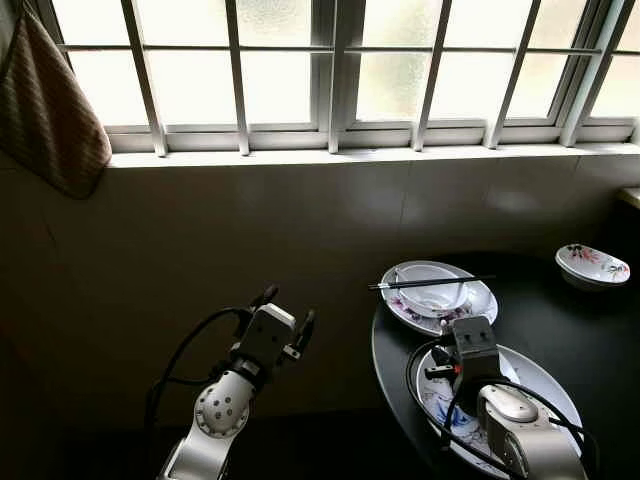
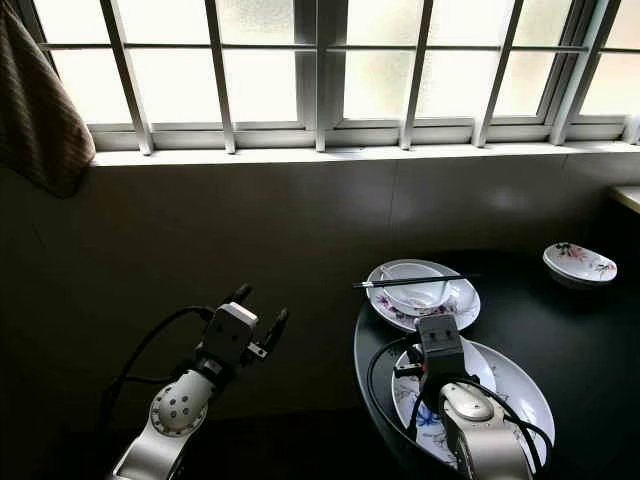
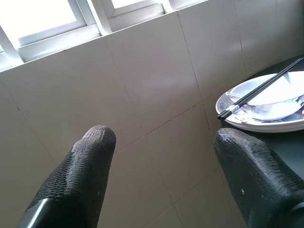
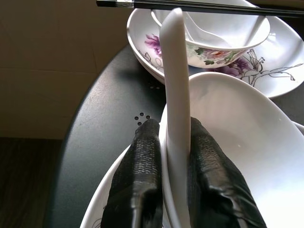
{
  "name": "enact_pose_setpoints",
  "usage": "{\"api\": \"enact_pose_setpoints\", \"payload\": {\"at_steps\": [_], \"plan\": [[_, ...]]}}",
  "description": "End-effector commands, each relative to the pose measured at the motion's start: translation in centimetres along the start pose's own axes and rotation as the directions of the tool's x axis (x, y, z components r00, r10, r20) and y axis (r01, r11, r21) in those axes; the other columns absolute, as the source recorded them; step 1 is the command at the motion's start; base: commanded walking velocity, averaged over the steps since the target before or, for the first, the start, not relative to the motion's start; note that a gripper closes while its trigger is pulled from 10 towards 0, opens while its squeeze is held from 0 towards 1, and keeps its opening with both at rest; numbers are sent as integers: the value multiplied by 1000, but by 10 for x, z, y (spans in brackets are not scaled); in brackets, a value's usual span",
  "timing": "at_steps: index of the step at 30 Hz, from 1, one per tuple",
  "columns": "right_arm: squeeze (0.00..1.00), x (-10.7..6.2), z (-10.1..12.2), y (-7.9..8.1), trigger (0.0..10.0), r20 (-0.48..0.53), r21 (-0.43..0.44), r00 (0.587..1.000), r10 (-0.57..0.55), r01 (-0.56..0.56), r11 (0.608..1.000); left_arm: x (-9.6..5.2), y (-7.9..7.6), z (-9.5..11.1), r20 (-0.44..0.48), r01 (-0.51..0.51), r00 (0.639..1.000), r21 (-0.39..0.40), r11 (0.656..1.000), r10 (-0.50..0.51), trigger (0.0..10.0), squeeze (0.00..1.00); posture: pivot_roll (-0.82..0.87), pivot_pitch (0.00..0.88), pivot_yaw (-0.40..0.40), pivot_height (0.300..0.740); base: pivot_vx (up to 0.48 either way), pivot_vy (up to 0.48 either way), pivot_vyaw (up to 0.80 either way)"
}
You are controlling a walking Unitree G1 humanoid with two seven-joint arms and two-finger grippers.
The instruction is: Kitchen organization
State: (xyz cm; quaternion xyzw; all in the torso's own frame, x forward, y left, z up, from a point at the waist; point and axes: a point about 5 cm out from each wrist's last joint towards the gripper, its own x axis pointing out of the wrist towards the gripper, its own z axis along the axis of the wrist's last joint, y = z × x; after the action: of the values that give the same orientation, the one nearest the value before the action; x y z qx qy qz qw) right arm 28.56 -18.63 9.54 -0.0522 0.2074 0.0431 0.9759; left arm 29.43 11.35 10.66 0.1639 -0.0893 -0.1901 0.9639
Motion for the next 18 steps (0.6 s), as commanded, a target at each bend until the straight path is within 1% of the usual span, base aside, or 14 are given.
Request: {"api": "enact_pose_setpoints", "payload": {"at_steps": [1,15,16,17,18], "plan": [[0,1,-18,4,0,-85,36,996,31,-28,999,-1,-1,-2,-6,9,1000,11,1000,-9,10000,0,-140,0,-30,740,0,0,0],[0,1,-18,4,0,-87,34,996,22,-19,999,-1,-1,-2,-6,8,1000,13,1000,-8,10000,0,-140,0,-30,740,0,0,0],[439,2,-19,3,10000,-108,3,994,7,-7,1000,-1,-1,-5,-13,12,1000,14,1000,-12,10000,0,-145,0,-23,740,0,0,0],[0,2,-18,3,10000,-118,-18,993,-3,1,1000,-2,-2,-6,-20,15,1000,15,1000,-15,10000,0,-145,0,-23,740,0,0,0],[0,3,-17,2,10000,-119,-30,993,-11,7,1000,-3,-2,-8,-24,17,1000,15,1000,-17,10000,0,-145,0,-23,740,0,0,0]]}}
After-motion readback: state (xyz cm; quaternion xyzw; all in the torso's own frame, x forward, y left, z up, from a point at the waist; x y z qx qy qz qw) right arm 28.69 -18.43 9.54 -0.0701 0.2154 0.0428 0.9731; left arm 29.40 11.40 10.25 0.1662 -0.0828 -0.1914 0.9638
